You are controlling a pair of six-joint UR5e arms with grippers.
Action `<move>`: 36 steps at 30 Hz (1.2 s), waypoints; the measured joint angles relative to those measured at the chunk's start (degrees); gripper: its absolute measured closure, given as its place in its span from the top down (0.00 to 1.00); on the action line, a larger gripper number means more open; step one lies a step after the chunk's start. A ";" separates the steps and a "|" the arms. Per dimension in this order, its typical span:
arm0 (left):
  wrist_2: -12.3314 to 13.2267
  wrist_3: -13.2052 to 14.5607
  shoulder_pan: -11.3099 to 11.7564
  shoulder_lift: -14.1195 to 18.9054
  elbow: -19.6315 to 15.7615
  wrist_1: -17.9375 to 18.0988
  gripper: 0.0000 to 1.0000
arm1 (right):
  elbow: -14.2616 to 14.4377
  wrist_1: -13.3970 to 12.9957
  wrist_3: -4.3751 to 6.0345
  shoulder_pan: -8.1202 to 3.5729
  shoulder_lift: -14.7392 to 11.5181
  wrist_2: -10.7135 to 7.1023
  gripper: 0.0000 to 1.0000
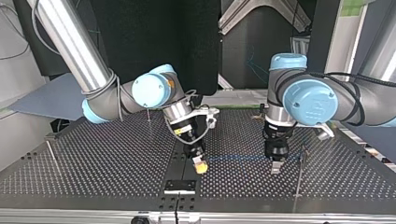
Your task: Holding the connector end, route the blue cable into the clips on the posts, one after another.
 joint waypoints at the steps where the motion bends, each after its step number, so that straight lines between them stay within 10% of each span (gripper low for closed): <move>1: -0.22 0.03 0.00 0.00 0.00 0.05 0.99 | 0.02 0.03 0.00 0.00 0.00 0.00 0.00; 12: -1.10 0.34 -0.22 0.00 0.01 0.52 0.96 | 0.01 0.33 -0.01 0.12 0.00 0.01 0.00; 28: -1.12 -0.61 -0.46 0.06 0.02 1.12 0.00 | 0.03 0.61 -0.01 0.16 0.00 0.00 0.00; 36: -1.03 -0.97 -0.45 0.07 0.01 0.95 0.00 | 0.02 0.69 -0.01 0.13 0.00 0.00 0.00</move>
